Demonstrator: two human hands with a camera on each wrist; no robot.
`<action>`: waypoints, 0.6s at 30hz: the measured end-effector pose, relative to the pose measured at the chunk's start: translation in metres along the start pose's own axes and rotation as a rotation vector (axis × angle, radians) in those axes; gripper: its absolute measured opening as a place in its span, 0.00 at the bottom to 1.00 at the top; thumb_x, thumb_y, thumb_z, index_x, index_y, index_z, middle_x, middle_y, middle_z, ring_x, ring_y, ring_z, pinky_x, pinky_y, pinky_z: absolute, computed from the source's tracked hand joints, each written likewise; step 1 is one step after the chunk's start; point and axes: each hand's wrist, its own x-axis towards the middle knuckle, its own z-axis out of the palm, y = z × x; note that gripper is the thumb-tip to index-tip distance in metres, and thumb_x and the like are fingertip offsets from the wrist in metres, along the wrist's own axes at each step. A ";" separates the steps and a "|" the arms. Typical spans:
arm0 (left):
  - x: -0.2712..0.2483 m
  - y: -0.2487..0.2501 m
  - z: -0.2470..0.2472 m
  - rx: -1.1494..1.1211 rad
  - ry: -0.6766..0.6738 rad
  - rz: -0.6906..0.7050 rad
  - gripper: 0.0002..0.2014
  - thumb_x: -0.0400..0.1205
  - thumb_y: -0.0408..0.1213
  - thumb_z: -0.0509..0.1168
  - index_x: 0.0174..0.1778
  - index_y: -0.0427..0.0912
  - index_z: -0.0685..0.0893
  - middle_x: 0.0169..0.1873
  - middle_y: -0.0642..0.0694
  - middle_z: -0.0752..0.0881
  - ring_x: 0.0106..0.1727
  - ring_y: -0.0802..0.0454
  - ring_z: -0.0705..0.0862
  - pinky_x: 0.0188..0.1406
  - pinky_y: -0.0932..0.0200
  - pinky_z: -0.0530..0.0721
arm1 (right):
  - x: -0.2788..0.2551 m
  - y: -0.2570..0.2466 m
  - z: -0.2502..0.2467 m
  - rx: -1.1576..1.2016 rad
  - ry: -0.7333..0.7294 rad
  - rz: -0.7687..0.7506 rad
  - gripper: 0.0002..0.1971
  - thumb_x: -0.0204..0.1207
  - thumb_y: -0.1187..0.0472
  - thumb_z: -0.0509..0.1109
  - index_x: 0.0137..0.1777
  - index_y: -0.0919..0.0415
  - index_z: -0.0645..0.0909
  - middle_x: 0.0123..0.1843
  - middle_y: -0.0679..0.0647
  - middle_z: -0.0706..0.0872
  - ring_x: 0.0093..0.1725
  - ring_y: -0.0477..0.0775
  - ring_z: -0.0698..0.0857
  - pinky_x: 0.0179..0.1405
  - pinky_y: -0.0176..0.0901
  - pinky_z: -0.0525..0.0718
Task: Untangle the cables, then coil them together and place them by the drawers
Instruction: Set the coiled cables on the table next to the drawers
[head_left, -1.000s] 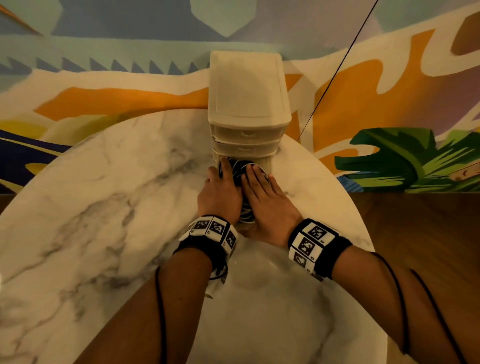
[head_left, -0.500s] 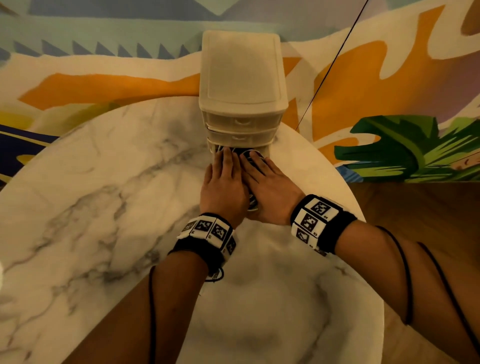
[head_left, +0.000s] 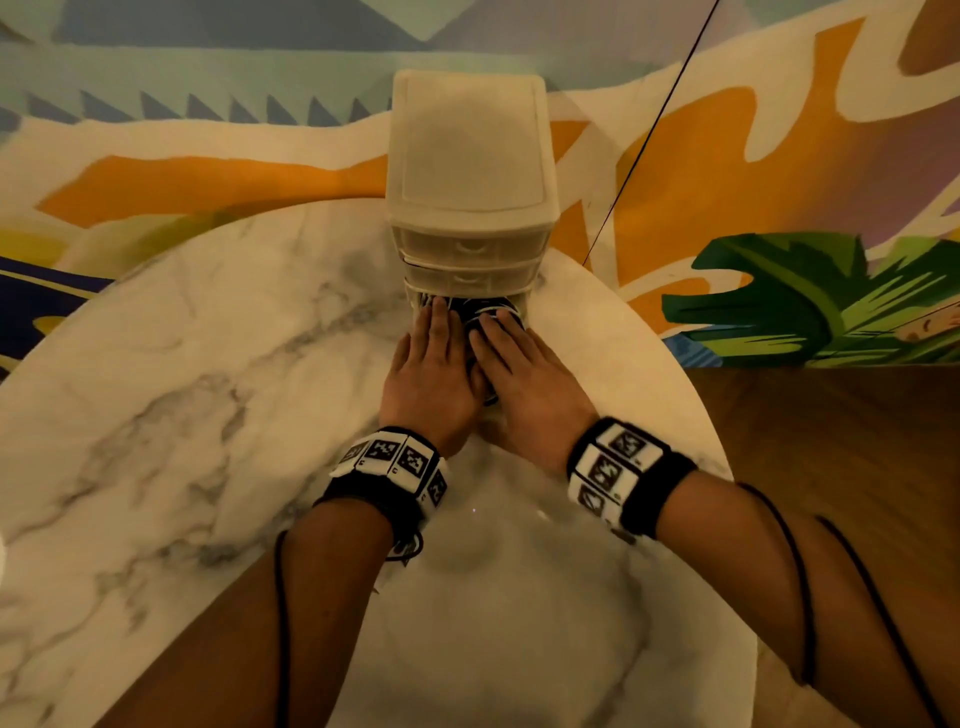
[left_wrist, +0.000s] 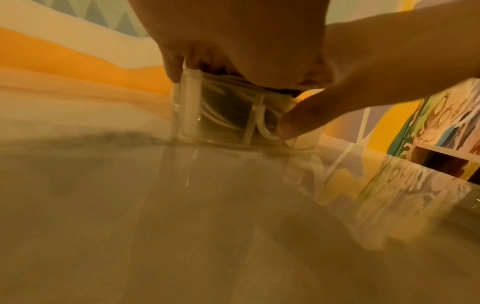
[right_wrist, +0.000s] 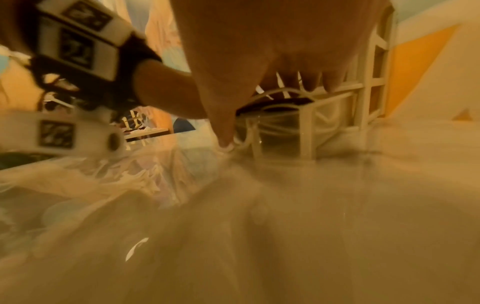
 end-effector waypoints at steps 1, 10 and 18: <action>0.001 0.001 0.001 0.004 -0.003 -0.011 0.30 0.86 0.49 0.39 0.82 0.38 0.43 0.83 0.41 0.41 0.83 0.47 0.41 0.82 0.50 0.45 | -0.009 0.001 0.003 0.011 0.032 -0.010 0.45 0.71 0.38 0.68 0.81 0.64 0.59 0.83 0.61 0.60 0.83 0.59 0.56 0.82 0.53 0.56; 0.002 -0.002 0.002 0.020 0.008 -0.014 0.32 0.86 0.50 0.42 0.82 0.37 0.47 0.83 0.41 0.43 0.83 0.46 0.43 0.82 0.49 0.49 | -0.011 0.022 0.012 -0.085 0.075 -0.140 0.34 0.75 0.42 0.64 0.74 0.68 0.72 0.74 0.64 0.76 0.75 0.61 0.74 0.74 0.52 0.65; 0.001 -0.005 -0.002 0.023 0.036 0.019 0.33 0.85 0.54 0.43 0.82 0.37 0.49 0.83 0.39 0.47 0.83 0.45 0.46 0.81 0.50 0.51 | 0.000 0.035 0.005 -0.169 0.031 -0.225 0.32 0.72 0.52 0.74 0.71 0.70 0.74 0.71 0.67 0.78 0.72 0.63 0.78 0.63 0.55 0.84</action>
